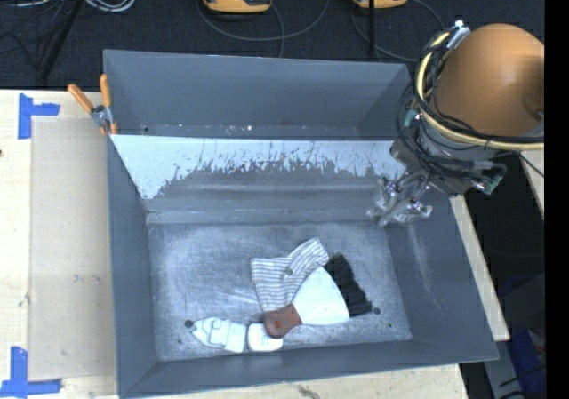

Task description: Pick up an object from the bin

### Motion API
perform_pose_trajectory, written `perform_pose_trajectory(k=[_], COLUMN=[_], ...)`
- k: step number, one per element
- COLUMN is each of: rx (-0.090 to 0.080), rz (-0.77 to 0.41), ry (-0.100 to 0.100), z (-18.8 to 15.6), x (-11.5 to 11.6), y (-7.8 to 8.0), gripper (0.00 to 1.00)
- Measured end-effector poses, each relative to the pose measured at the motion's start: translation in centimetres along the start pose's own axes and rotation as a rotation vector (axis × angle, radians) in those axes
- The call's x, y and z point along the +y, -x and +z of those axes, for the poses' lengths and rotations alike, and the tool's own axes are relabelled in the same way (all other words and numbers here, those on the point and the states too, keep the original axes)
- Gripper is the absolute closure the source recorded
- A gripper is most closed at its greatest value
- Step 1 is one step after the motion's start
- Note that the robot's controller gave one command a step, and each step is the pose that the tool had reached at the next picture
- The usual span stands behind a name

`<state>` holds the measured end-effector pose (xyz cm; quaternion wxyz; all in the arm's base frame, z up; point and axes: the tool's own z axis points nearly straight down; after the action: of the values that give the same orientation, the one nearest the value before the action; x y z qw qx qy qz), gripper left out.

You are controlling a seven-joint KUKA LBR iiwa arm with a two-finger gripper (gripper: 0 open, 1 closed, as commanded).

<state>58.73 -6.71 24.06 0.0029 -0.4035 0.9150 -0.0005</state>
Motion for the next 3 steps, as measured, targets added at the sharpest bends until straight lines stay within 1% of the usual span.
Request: perform_pose_trajectory(k=[1,2,3], rx=[0.006,0.004,0.010], rz=[0.065,0.067,-0.120], ry=[0.008,0.005,-0.002], z=[9.1,9.0,16.2], x=[1.4,1.3,5.0], y=[1.1,1.1,4.3], gripper=[0.00,0.00,1.00])
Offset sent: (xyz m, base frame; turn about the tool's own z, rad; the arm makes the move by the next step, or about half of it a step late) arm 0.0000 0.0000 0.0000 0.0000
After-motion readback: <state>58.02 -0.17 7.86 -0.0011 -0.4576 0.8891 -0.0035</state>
